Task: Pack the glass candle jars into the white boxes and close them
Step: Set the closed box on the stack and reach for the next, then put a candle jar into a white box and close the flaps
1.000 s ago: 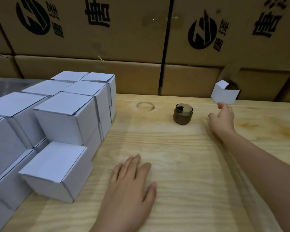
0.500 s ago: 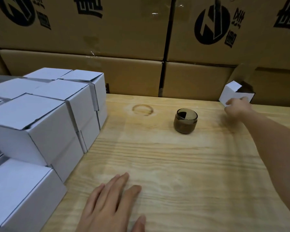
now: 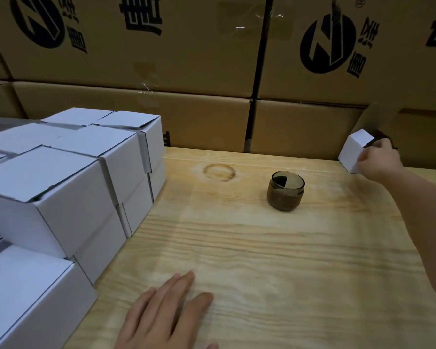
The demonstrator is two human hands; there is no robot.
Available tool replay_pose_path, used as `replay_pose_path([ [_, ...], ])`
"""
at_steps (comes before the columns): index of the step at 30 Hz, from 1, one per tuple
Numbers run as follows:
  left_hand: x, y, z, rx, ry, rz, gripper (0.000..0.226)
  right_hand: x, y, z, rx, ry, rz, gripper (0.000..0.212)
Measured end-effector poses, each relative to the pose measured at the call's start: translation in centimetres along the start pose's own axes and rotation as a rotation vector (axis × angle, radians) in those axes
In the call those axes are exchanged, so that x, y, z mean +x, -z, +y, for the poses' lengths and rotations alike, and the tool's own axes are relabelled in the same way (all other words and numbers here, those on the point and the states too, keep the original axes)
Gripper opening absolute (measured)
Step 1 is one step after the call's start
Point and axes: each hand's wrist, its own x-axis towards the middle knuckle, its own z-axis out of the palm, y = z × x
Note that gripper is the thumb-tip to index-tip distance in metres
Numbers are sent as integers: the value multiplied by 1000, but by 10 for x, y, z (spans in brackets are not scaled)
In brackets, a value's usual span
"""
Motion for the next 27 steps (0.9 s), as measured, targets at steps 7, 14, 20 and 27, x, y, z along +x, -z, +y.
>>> replay_pose_path([
  [7,-3,1,-4,-95,55,-101,49,-36,9,-6,-92,130,75,37],
  [14,-11,8,-4,-235,143,-246,67,-126,27,-25,-92,212,171,33],
  [20,-12,6,-5,-260,122,-234,54,-232,37,-53,36,163,231,25],
  [27,-6,9,-7,-447,196,-259,87,-338,38,-107,236,174,241,22],
])
